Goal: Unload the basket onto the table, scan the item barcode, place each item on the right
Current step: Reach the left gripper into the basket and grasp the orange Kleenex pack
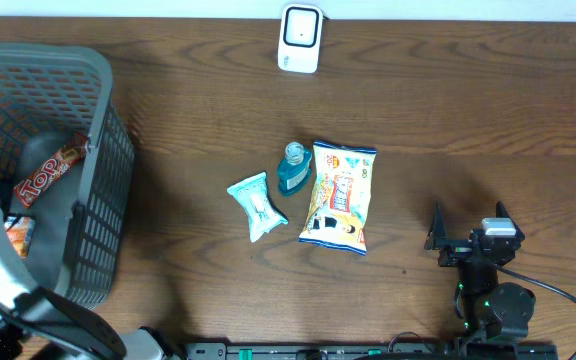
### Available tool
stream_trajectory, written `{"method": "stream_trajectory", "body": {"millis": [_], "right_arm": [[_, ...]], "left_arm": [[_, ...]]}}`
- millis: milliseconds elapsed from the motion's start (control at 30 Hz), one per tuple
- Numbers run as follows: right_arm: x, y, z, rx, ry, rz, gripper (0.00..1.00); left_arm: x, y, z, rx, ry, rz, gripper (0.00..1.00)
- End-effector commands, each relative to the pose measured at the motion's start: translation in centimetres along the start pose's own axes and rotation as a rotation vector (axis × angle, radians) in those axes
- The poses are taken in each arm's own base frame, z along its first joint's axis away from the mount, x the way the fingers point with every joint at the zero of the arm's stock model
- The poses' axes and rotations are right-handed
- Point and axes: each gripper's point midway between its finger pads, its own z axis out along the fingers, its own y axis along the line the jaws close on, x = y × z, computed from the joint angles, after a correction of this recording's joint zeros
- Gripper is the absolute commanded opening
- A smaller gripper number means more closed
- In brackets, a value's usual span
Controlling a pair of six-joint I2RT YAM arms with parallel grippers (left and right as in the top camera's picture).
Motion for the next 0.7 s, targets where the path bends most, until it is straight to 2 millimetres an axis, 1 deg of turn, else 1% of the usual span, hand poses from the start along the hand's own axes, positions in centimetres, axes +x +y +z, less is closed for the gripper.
{"method": "stream_trajectory", "body": {"millis": [0,100,300,667], "right_arm": [[0.0,0.1,0.0,-0.004,0.0,0.009,0.99],[0.0,0.1,0.0,-0.003,0.0,0.009,0.99],[0.0,0.1,0.0,-0.004,0.0,0.009,0.99],[0.0,0.1,0.0,-0.004,0.0,0.009,0.99]], "left_arm": [[0.9,-0.1,2.9,-0.032,0.026,0.107,0.97],[1.4,-0.5,4.6,-0.045,0.04,0.124,0.97],[2.3,-0.9,7.1,-0.077,0.071,0.157,0.98],[4.0,-0.9,10.2,-0.053,0.044,0.141,0.98]]}}
